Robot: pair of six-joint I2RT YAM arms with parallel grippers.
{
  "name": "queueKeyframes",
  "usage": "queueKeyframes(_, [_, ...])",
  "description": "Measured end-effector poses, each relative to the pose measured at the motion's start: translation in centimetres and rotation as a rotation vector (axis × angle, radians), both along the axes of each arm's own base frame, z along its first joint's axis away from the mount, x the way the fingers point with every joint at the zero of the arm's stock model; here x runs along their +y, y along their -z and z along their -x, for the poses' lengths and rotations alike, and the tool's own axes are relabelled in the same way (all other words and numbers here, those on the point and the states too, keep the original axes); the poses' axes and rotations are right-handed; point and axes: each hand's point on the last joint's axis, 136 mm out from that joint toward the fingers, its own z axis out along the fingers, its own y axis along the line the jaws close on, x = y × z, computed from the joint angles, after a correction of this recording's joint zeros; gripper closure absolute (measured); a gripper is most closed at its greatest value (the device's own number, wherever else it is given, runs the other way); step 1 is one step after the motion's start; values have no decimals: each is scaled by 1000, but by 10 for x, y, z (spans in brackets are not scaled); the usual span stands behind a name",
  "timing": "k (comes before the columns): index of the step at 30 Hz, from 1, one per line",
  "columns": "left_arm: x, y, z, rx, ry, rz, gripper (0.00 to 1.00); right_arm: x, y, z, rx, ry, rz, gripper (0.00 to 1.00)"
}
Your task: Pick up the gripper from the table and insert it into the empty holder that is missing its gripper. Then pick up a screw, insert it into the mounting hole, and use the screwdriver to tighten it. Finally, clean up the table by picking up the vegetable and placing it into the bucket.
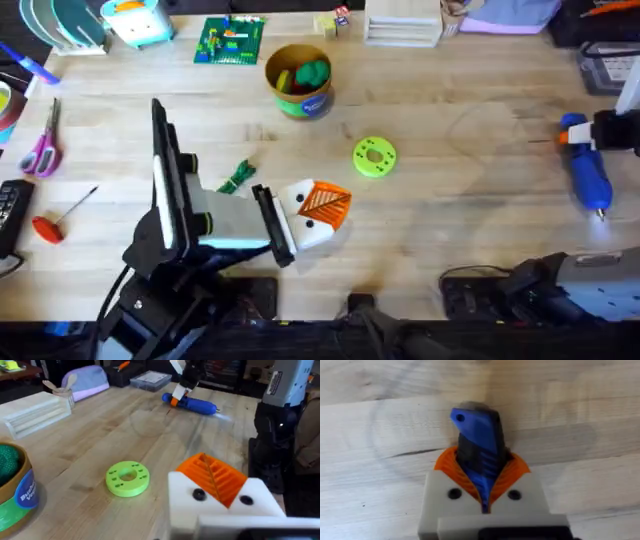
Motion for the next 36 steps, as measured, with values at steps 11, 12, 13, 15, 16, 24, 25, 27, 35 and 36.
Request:
queueKeyframes(11, [0, 0, 0, 0, 0, 0, 995, -1, -94, -9, -206, 97, 121, 974])
queueKeyframes(12, [0, 0, 0, 0, 0, 0, 995, 0, -105, -8, -232, 111, 132, 974])
queueKeyframes(13, [0, 0, 0, 0, 0, 0, 995, 1, -114, -7, -254, 123, 140, 974])
queueKeyframes(15, [0, 0, 0, 0, 0, 0, 995, 4, -132, -3, -293, 143, 154, 974])
queueKeyframes(16, [0, 0, 0, 0, 0, 0, 995, 6, -140, -1, -311, 153, 161, 974])
queueKeyframes(24, [0, 0, 0, 0, -1, 0, 995, 37, -210, 6, -517, 163, 198, 975])
queueKeyframes(25, [0, 0, 0, 0, -1, 0, 995, 46, -221, 6, -556, 149, 193, 975])
queueKeyframes(27, [0, 0, 0, 0, -1, 0, 995, 63, -239, 9, -622, 134, 177, 975])
queueKeyframes(35, [0, 0, 0, 0, -1, 0, 995, 126, -308, 33, -907, 38, 147, 975])
queueKeyframes(36, [0, 0, 0, 0, -1, 0, 995, 134, -315, 35, -958, 22, 138, 975])
